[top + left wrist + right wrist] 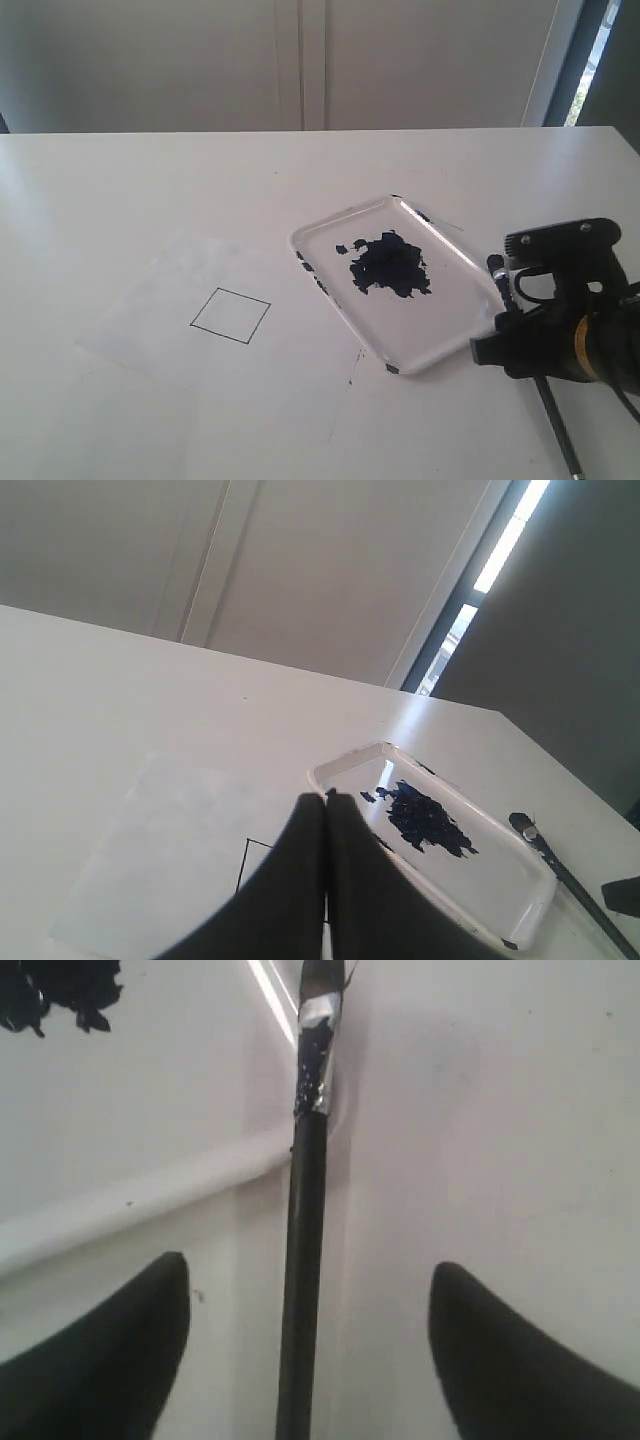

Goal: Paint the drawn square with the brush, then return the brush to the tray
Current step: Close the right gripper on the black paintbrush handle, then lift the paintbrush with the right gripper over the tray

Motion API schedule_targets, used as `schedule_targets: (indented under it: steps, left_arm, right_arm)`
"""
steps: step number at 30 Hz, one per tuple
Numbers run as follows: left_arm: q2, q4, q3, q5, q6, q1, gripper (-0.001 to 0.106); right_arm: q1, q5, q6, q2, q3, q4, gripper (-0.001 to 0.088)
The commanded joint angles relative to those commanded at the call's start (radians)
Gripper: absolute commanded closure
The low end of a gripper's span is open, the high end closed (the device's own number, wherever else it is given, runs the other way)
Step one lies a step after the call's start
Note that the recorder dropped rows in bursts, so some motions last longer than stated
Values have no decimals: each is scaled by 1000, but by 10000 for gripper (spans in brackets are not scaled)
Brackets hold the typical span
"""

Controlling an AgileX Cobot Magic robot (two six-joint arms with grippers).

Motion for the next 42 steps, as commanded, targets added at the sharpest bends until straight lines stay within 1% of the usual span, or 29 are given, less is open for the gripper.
schedule_targets:
  steps: [8,11,13,14,16,17,21,23,26,28,30,31,38,41,42]
  left_arm:
    - [0,0,0,0,0,0,1053]
    - [0,0,0,0,0,0,1053]
    - [0,0,0,0,0,0,1053]
    - [0,0,0,0,0,0,1053]
    - [0,0,0,0,0,0,1053]
    - [0,0,0,0,0,0,1053]
    - [0,0,0,0,0,0,1053]
    - [0,0,0,0,0,0,1053]
    - [0,0,0,0,0,0,1053]
    - [0,0,0,0,0,0,1053]
    - [0,0,0,0,0,0,1053]
    - [0,0,0,0,0,0,1053]
    - [0,0,0,0,0,0,1053]
    - [0,0,0,0,0,0,1053]
    - [0,0,0,0,0,0,1053]
  right_arm:
    - [0,6,8,77,0,-15,165]
    - [0,12,44,92,0,-23,165]
    - [0,14,52,93,0,-25,183]
    - [0,10,52,93,0,-25,208]
    - [0,-5,52,93,0,-20,320]
    - [0,-10,52,93,1,-19,351]
    - [0,-28,86,93,31,-19,370]
    - [0,-28,86,94,35,-19,414]
    - [0,-49,94,94,35,-19,563]
    - [0,-52,102,94,35,-19,680]
    - [0,-43,102,94,35,-19,818]
    - [0,-39,102,94,35,-19,868]
    - [0,-16,100,70,27,-53,868]
    - [0,-45,72,17,15,-57,868]
    - [0,-87,67,-20,-3,-57,868]
